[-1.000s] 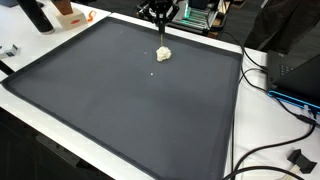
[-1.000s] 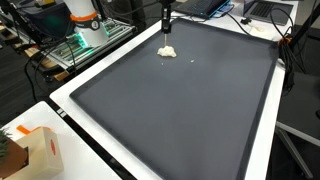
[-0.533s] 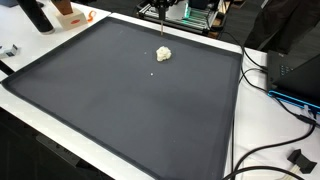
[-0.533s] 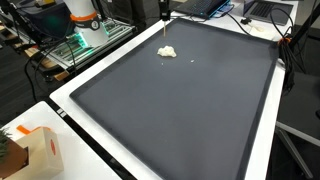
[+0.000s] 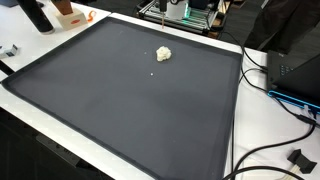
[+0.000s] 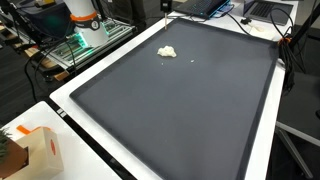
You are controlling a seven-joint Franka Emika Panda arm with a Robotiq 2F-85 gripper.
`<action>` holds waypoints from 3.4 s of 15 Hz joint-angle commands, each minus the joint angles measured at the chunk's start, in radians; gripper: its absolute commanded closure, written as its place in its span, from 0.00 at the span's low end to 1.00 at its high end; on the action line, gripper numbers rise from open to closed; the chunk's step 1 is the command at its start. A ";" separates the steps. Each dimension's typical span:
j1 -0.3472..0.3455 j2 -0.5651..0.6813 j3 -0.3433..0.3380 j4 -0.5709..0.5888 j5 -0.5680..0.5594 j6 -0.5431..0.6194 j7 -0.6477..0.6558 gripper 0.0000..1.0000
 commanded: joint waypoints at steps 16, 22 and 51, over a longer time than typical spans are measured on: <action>0.033 0.051 -0.106 0.011 0.194 0.061 -0.251 0.97; 0.015 0.171 -0.160 0.040 0.530 0.049 -0.689 0.97; -0.135 0.460 -0.112 0.148 0.871 -0.204 -0.791 0.97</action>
